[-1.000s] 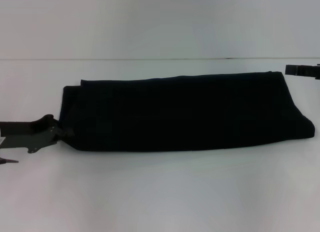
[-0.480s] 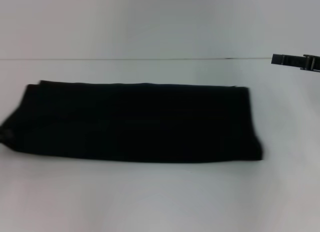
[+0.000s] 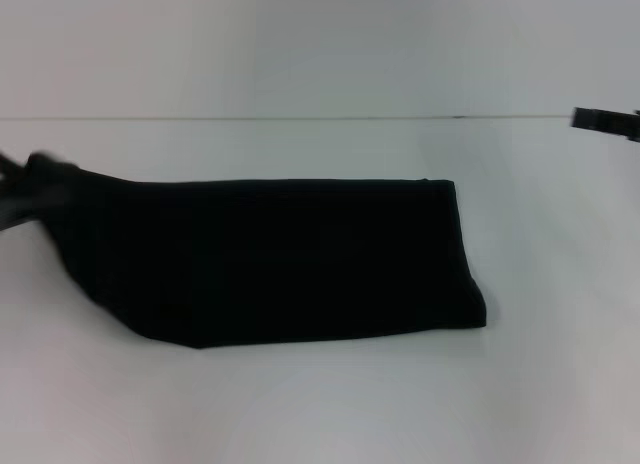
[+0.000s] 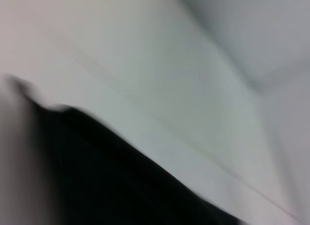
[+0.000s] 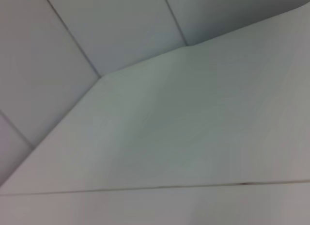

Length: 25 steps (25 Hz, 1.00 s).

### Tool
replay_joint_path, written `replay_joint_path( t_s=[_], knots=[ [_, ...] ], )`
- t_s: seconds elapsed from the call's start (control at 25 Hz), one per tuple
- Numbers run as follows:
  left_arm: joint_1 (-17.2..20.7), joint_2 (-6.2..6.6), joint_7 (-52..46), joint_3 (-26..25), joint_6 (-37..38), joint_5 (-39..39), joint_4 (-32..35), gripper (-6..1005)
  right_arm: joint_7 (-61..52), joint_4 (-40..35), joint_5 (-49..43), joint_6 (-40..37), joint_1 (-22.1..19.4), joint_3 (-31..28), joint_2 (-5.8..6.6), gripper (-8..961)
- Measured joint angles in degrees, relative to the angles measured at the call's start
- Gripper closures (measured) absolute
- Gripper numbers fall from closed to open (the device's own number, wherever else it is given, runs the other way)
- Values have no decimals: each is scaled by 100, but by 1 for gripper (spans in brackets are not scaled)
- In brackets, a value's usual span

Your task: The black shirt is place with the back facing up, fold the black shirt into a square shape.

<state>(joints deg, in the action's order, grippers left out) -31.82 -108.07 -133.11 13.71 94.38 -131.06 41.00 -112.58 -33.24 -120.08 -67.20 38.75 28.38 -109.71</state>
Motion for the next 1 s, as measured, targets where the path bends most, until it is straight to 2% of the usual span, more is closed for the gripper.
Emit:
replay_joint_path(
  t_s=[0.08,0.12,0.2,0.28,0.36,0.44,0.52,0.56,0.6,0.64,0.84,0.96,1.0],
  knots=[
    [-448,-95,105,273,361,120,-229,961,28,-3,3,-14,-113,-124,67,278],
    [-776,-187,184,498,458,153,-433,961,40,-6,2,-16,-180,-181,110,278],
    [-1112,-332,235,771,456,161,-634,961,74,-10,2,-53,-324,-242,205,277],
    [-1669,-680,294,1257,230,154,-867,954,124,-13,3,-84,-428,-269,275,277],
    [-1970,-1003,299,1648,-120,132,-924,947,179,-19,3,-120,-531,-305,339,277],
    [-2126,-1360,284,2053,-662,136,-968,941,206,-26,3,-167,-612,-336,396,278],
    [-2152,-1558,286,2241,-1157,230,-1126,934,232,-33,2,-208,-658,-356,432,278],
    [-2160,-1616,342,2284,-1444,372,-1350,931,253,-37,2,-242,-669,-365,437,278],
    [-2160,-1616,342,2284,-1444,372,-1350,927,271,-48,2,-262,-680,-370,439,278],
    [-2161,-1624,860,2270,-1973,1011,-2180,924,282,-60,2,-291,-687,-371,439,278],
    [-2025,-1657,2128,2242,-2213,2092,-3059,907,282,-78,-27,-371,-664,-321,442,278],
    [-1985,-1647,2276,2243,-2007,2334,-3180,727,229,-78,-52,-440,-613,-219,443,278],
    [-1960,-1646,2287,2243,-1904,2389,-3167,706,186,-78,-66,-467,-588,-154,443,277]
  ],
)
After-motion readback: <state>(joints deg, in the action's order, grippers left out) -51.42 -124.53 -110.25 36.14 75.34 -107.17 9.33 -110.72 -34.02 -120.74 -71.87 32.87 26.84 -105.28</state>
